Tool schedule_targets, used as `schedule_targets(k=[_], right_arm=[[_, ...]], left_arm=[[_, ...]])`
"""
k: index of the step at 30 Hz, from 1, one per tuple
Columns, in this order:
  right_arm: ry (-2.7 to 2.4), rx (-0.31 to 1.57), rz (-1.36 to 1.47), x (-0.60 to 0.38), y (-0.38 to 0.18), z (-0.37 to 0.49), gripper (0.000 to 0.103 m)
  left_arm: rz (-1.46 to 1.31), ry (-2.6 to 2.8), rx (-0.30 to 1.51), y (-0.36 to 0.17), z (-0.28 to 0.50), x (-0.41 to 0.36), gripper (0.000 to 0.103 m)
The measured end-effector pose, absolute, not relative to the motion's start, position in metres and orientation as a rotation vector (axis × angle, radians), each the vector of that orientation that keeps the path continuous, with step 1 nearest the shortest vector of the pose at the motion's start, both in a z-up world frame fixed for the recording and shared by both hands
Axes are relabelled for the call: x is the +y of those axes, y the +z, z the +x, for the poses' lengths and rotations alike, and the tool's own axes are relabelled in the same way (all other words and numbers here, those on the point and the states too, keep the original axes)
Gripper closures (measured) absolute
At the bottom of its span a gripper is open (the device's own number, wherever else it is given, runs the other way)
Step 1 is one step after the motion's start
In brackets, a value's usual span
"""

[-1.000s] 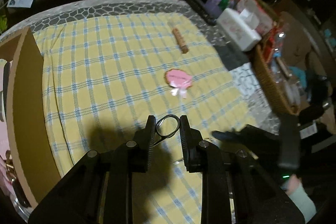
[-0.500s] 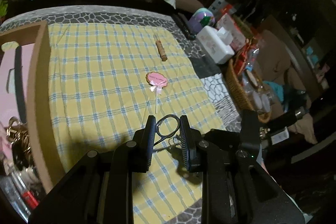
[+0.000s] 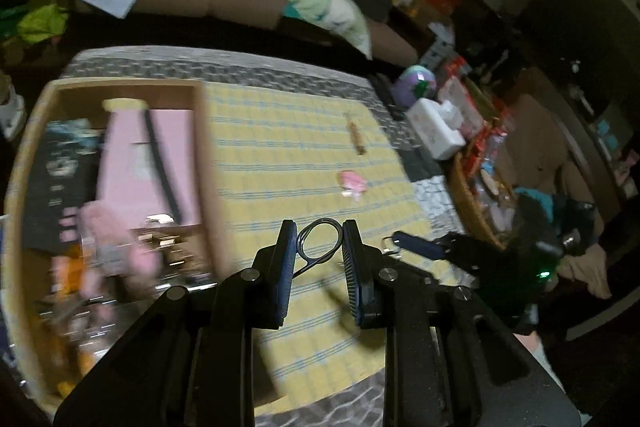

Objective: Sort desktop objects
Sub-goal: 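Carry both scissors into the cardboard box and open both tools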

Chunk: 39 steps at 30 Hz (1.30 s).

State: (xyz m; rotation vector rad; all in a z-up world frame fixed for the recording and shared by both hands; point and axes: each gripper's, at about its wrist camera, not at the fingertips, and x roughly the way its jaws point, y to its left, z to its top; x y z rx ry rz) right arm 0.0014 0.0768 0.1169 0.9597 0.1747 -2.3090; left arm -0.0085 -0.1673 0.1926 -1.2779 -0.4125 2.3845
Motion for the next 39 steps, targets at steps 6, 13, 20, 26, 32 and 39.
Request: schedule_targets(k=[6,13,20,26,32,39], right_arm=[[-2.199,0.252,0.916,-0.004,0.127,0.013,0.072],[-2.137,0.339,0.915,-0.087,0.118,0.022,0.072],[-2.191,0.382,0.965,-0.125,0.105,-0.01,0.072],[-2.173,0.365,0.976,-0.141,0.097,-0.026,0.072],[-2.151,0.432,0.994,-0.168,0.079,-0.027,0.071],[-2.164,0.321,1.029,-0.155,0.09,-0.03,0.061]], left_arm=[[-1.365,2.484,-0.456,0.181,0.003,-0.238,0.082],[-1.483,2.526,-0.449,0.144,-0.004,-0.282,0.082],[-1.524,2.534,-0.36,0.134,-0.037,-0.289,0.082],[-1.571,2.527,-0.363,0.113,-0.053,-0.299,0.082],[-1.58,2.527,-0.443,0.099,-0.047,-0.314,0.08],[-1.519,2.548,-0.511,0.121,-0.032,-0.323,0.055]])
